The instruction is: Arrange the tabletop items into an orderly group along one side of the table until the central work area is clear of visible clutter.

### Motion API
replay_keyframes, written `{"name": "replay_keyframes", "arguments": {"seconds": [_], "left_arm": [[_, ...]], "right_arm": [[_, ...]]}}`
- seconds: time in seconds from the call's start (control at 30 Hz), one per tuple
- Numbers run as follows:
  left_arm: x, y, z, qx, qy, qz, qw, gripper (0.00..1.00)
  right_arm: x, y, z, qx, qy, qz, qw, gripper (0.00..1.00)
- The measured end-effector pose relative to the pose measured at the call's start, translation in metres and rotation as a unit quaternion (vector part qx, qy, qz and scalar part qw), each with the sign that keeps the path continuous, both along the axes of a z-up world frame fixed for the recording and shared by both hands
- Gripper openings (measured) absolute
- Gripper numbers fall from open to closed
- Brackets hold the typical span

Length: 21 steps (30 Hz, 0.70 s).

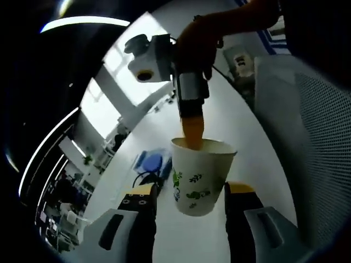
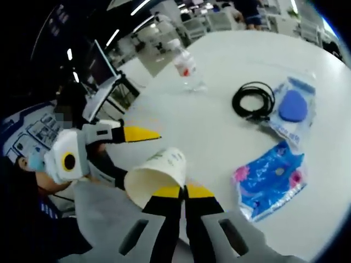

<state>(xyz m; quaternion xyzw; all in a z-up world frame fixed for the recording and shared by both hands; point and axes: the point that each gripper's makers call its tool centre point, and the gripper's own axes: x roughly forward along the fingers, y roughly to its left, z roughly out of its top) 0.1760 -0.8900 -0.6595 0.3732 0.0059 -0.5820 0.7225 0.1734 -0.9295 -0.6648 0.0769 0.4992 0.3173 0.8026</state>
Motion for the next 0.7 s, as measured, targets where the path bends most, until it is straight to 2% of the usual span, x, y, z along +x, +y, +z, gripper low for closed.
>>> {"name": "replay_keyframes", "arguments": {"seconds": [0.33,0.7], "left_arm": [[-0.007,-0.009,-0.002,0.023,-0.010,-0.022,0.9994,0.38],[-0.006,-0.012,-0.001,0.029,-0.023,-0.020,0.9991,0.37]], "right_arm": [[0.000,0.001,0.005,0.009,-0.004,0.003,0.9999,0.00],[-0.002,-0.003,0.009,0.016,-0.007,-0.001,0.9998,0.00]]}}
